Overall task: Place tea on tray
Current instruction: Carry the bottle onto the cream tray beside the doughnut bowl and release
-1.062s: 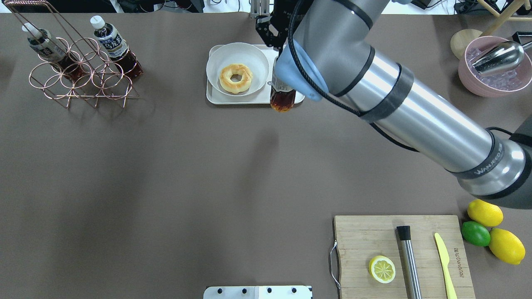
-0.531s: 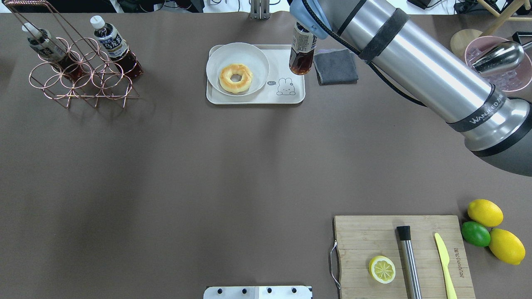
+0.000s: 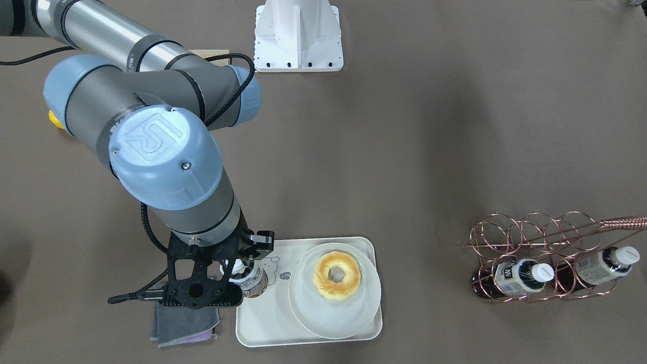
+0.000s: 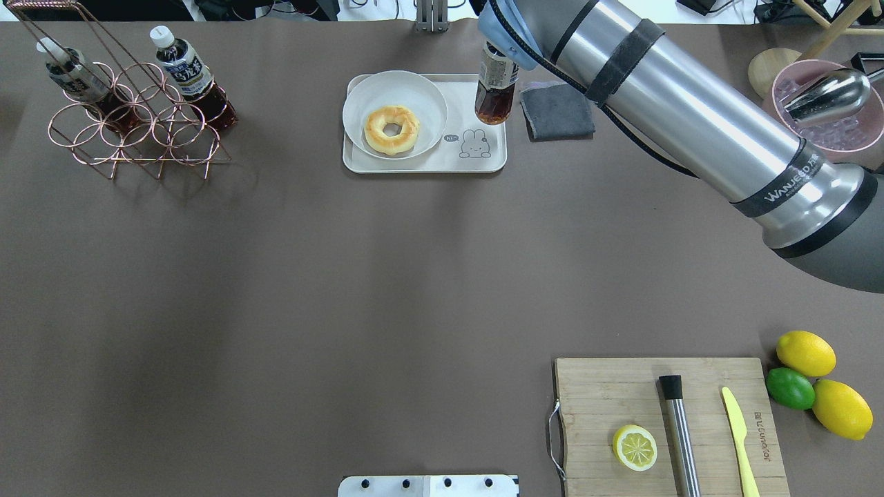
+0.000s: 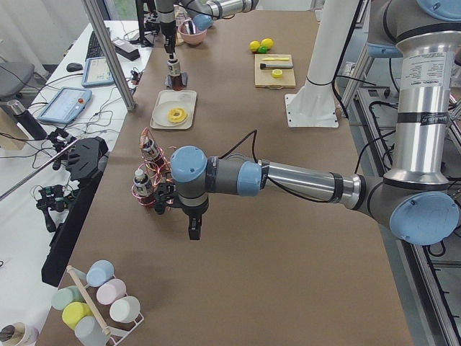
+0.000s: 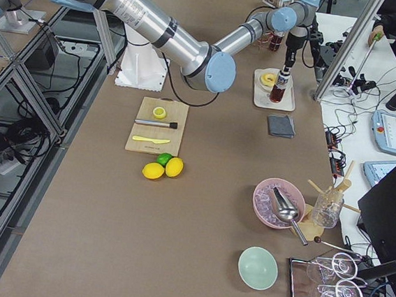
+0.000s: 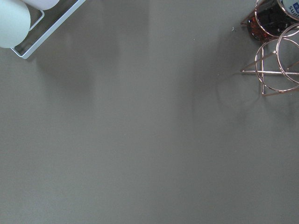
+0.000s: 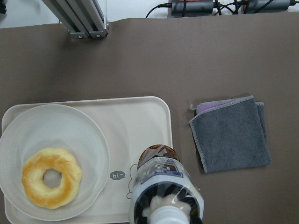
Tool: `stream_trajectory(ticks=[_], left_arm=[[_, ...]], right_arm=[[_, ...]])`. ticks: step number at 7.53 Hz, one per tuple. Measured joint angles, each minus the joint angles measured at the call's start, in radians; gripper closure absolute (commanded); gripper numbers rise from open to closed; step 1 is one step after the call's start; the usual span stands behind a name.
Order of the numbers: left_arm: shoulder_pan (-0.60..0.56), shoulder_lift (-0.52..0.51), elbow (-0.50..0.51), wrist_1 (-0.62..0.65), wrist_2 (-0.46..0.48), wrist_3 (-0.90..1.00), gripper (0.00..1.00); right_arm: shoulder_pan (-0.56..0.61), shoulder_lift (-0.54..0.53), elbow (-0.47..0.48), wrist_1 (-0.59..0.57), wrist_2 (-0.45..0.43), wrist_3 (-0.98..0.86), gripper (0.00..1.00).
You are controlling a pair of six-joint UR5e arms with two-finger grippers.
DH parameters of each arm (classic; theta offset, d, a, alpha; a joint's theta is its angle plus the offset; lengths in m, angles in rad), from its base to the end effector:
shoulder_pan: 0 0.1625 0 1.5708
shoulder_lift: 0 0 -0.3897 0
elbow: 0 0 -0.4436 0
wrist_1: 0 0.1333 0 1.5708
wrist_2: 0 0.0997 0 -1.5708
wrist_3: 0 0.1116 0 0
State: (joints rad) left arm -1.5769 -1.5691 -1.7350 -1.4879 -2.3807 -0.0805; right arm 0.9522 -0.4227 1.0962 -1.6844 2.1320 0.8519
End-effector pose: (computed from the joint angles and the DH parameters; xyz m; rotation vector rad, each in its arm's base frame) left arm -0.0558 -0.5423 0.5492 0.0451 0.8118 -0.0495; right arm -0.4250 -0.7246 0.0728 0.0377 -0.7700 0.0646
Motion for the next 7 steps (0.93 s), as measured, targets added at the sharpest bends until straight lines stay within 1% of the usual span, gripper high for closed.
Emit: stream_trajectory(ticks=[3,6,7], left_arm=[[0.0,-0.006,0.008,-0.001,0.0,0.001,0.02],[0.0,-0.007,0.011,-0.002,-0.001,0.002,0.02],[0.0,-0.008,0.011,-0.002,-0.001,0.002,0.02]], right_arm=[[-0.036,0.001,-0.03,0.044,-0.027,0.021,1.0],[-0.042,0.001,-0.041,0.071,-0.04,0.023,1.0],[-0.043,0.0,-0.045,0.083,-0.041,0.023,0.2]])
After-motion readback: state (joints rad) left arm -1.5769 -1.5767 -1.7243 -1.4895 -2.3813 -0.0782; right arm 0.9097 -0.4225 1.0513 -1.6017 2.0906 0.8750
